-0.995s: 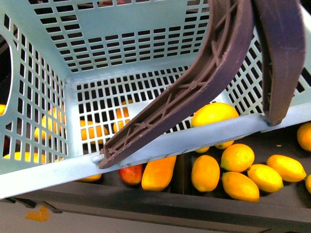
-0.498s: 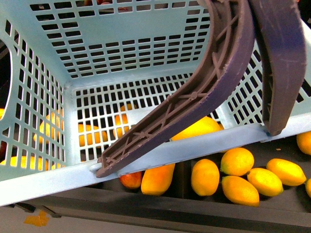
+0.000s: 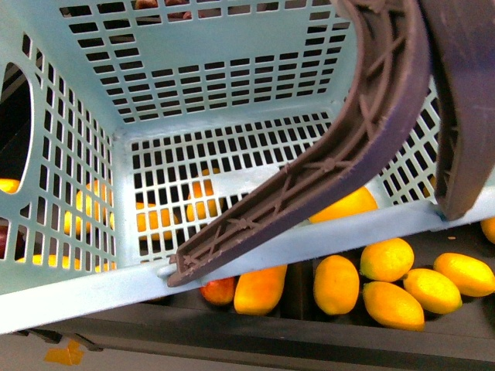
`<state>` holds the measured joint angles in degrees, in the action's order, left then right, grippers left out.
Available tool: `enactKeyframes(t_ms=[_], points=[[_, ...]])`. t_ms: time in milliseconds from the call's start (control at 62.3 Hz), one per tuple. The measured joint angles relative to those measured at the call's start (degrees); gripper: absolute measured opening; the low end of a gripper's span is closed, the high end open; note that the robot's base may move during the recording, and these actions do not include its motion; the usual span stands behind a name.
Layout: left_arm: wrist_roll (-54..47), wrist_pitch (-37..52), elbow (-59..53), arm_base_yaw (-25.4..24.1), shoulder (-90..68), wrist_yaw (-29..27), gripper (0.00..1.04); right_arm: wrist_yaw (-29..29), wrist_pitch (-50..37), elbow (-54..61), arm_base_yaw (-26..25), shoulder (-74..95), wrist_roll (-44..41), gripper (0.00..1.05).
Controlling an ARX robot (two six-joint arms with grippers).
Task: Pick lemon and mango into basket
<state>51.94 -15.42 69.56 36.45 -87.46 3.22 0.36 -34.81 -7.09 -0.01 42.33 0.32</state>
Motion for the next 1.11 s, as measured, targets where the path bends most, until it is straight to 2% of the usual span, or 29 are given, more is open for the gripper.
enactKeyframes(t_ms=[96,449,1107], points=[[0.5,0.0,0.0,0.1,0.0,1.2,0.15,-0.2,0.0,0.0,0.0,-0.2,0.0,0.96],[0.2,0.0,0.2,-0.4,0.0,-0.7,0.15,-0.2,0.0,0.1,0.0,-0.1,0.0,0.96],[0.0,0.0,0.2,-0.9,0.0,-0.6,0.15,-0.7,0.0,0.1,0.0,0.0,0.0,0.96]])
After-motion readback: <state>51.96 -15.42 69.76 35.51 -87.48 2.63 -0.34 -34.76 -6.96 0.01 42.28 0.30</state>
